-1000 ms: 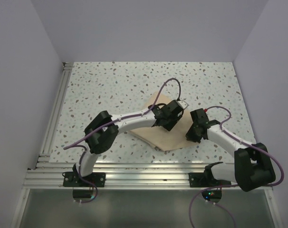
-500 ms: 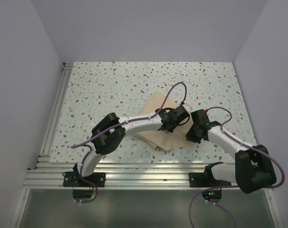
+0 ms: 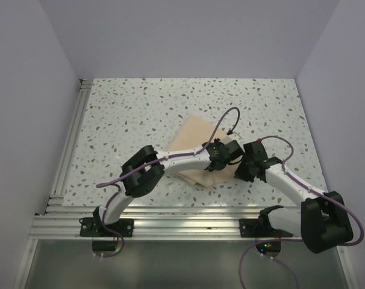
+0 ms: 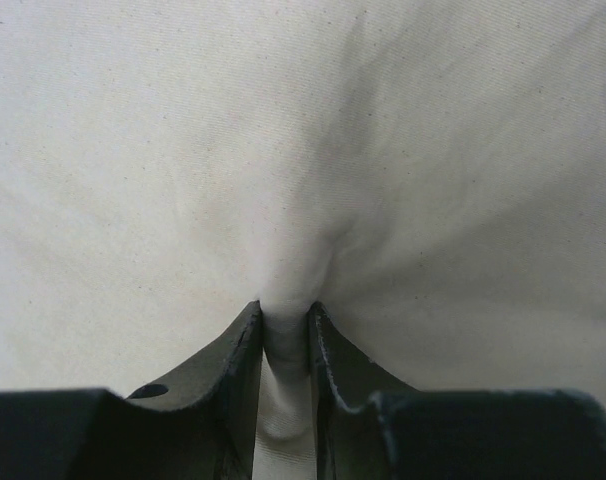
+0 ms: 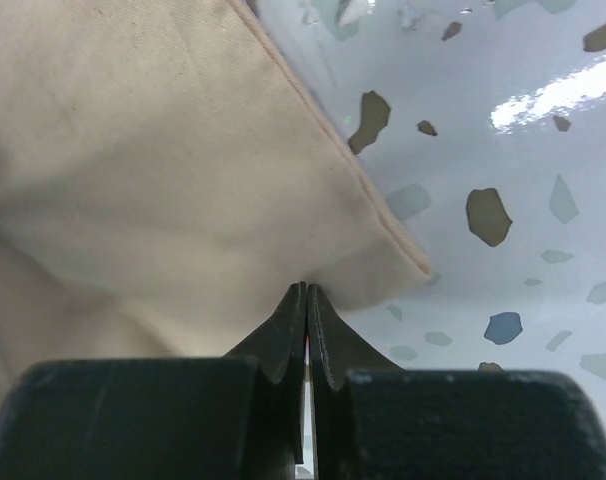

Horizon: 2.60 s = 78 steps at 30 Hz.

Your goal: Prepare the surgical pack

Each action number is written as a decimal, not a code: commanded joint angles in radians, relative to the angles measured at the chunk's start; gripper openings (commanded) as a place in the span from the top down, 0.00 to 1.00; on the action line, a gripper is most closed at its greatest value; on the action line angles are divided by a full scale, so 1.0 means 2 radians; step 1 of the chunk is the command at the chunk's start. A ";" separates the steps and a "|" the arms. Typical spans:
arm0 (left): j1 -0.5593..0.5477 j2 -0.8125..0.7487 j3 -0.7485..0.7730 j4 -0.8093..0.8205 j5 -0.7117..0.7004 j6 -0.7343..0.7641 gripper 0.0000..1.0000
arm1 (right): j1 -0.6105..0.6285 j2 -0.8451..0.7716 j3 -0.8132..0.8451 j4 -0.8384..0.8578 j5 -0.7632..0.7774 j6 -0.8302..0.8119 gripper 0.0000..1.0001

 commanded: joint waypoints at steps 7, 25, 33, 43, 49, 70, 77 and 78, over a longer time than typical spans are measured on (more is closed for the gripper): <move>0.000 -0.024 0.053 -0.121 -0.080 0.026 1.00 | 0.000 -0.084 -0.024 0.076 -0.067 -0.059 0.90; -0.020 -0.025 0.173 -0.257 -0.096 0.009 1.00 | 0.000 -0.047 -0.097 0.284 -0.130 -0.042 0.75; -0.024 -0.041 0.191 -0.268 -0.109 0.004 1.00 | 0.013 0.000 -0.089 0.347 -0.121 -0.022 0.78; -0.024 -0.039 0.236 -0.285 -0.118 0.008 1.00 | 0.083 0.049 -0.107 0.457 -0.052 0.024 0.79; -0.024 -0.048 0.231 -0.282 -0.116 0.009 1.00 | 0.087 0.082 -0.102 0.526 -0.031 0.029 0.79; -0.023 -0.083 0.187 -0.255 -0.105 0.005 1.00 | 0.103 0.192 -0.087 0.705 -0.002 0.067 0.97; -0.024 -0.100 0.125 -0.204 -0.070 0.012 1.00 | 0.104 0.204 -0.094 0.709 -0.005 0.068 0.97; -0.023 -0.100 0.122 -0.199 -0.069 0.014 1.00 | 0.105 0.207 -0.094 0.712 -0.008 0.069 0.97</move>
